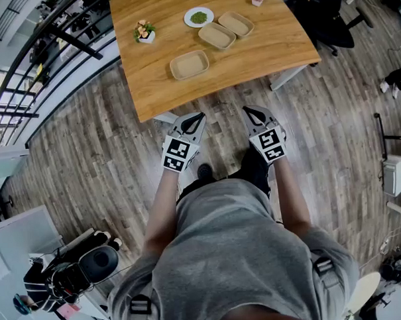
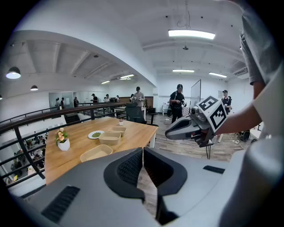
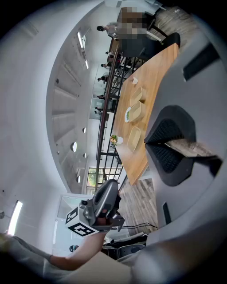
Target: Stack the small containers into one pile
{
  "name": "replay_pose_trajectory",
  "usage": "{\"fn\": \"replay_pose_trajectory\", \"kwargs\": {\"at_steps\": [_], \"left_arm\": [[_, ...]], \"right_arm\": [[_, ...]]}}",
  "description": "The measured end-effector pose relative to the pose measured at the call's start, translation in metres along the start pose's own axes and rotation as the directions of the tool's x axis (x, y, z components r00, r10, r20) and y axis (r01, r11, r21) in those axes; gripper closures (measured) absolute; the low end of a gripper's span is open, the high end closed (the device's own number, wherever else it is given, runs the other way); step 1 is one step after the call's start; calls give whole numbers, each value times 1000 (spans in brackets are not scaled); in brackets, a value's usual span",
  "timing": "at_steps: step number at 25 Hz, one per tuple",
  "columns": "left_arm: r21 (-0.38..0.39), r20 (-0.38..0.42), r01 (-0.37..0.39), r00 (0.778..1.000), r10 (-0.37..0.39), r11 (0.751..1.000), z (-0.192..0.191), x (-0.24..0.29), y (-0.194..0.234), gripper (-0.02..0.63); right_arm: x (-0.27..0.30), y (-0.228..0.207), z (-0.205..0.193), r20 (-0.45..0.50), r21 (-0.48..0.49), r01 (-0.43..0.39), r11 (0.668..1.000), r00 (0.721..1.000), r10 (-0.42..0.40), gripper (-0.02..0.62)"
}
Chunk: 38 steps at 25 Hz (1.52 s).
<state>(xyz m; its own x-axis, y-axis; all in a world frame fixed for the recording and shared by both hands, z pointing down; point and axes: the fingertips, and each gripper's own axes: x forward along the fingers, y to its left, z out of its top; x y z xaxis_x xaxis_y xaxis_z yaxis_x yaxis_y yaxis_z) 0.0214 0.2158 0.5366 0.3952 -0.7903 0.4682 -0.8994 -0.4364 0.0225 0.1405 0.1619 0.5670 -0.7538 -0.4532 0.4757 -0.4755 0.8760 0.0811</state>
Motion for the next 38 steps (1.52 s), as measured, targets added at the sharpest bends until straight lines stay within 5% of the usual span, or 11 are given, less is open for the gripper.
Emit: {"fn": "replay_pose_trajectory", "kwargs": {"at_steps": [8, 18, 26, 32, 38], "left_arm": [[-5, 14, -20, 1000, 20, 1000, -58, -105, 30, 580], [-54, 108, -30, 994, 36, 998, -65, -147, 23, 578], [-55, 136, -36, 990, 43, 998, -58, -143, 14, 438], [-53, 117, -26, 993, 32, 998, -56, -136, 15, 397], [-51, 114, -1, 993, 7, 999, -50, -136, 15, 366]], "right_arm": [[2, 94, 19, 12, -4, 61, 998, 998, -61, 591], [-16, 126, 22, 28, -36, 95, 995, 995, -94, 584], [-21, 129, 29, 57, -58, 61, 996, 997, -57, 494], [-19, 116, 32, 86, -38, 98, 994, 992, -95, 343], [-21, 104, 34, 91, -32, 138, 990, 987, -135, 302]]}}
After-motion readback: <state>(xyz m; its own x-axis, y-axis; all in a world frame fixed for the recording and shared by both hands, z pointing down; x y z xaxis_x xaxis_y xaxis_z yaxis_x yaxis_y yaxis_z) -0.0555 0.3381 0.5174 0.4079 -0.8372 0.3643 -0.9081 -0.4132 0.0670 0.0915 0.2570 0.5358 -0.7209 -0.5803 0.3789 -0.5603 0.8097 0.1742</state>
